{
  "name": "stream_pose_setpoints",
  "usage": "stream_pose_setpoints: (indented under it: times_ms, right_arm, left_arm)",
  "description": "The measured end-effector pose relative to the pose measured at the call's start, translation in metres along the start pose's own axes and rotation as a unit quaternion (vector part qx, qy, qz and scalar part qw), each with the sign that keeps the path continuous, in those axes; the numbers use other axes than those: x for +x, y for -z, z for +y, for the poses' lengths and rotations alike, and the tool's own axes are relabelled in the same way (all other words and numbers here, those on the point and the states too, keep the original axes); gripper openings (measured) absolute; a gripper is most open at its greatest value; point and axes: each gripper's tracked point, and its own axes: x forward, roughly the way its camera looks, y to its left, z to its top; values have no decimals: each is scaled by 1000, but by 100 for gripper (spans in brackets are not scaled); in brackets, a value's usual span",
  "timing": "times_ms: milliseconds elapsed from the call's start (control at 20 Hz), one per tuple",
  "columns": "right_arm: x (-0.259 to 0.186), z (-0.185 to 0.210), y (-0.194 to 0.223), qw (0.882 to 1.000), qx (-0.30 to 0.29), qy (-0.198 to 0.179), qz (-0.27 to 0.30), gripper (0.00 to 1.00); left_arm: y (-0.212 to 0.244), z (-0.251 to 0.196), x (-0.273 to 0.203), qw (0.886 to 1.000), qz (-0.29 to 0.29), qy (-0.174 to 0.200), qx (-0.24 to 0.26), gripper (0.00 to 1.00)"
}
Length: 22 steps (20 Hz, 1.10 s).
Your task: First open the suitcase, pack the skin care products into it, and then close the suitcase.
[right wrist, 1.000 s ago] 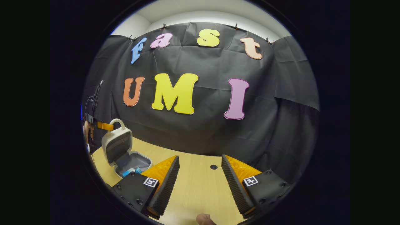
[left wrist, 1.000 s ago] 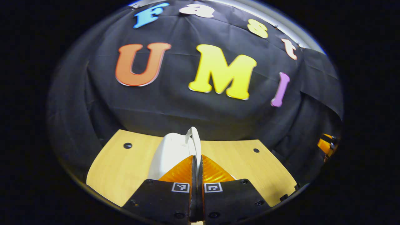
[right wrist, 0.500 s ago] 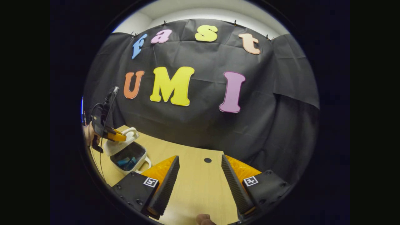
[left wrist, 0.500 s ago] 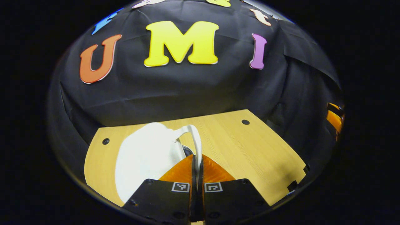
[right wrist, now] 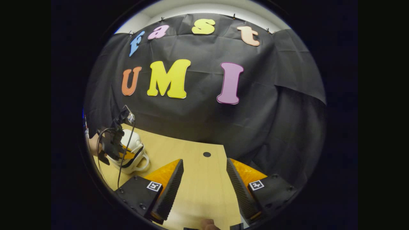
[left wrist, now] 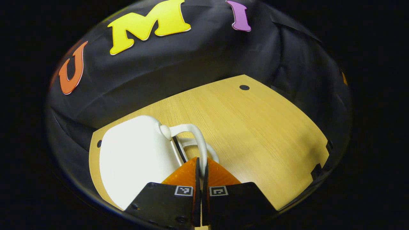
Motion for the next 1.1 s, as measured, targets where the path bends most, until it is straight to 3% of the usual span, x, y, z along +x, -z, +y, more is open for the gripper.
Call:
stream_pose_setpoints:
  times_ms: [150,200,250,350,500,550,750,950,1100]
  right_arm:
    - [2,6,-1,1000,1,4,5,81]
    - [4,11,-4,1000,2,5,5,80]
    - [3,15,-4,1000,4,5,4,80]
    - [8,27,-14,1000,5,4,0,80]
    - [15,46,-33,1000,10,-1,-9,80]
    - [18,54,-41,1000,11,-2,-14,79]
    - [26,87,-73,999,12,-10,-38,80]
    - [24,121,-100,998,12,-17,-60,80]
    - [22,145,-119,997,16,-23,-76,80]
  left_arm:
    - [-5,-9,-2,1000,-2,18,-13,22]
    - [-12,-12,-8,999,-20,27,-24,24]
    - [-21,-13,-16,998,-36,32,-32,33]
    - [-40,-11,-35,997,-68,22,-34,64]
    - [-77,10,-83,990,-137,-7,-44,86]
    - [-89,20,-103,985,-160,-19,-52,100]
    - [-121,73,-172,962,-227,-133,-73,99]
    - [-131,111,-228,933,-293,-164,-125,99]
    - [-129,128,-253,919,-317,-170,-161,99]
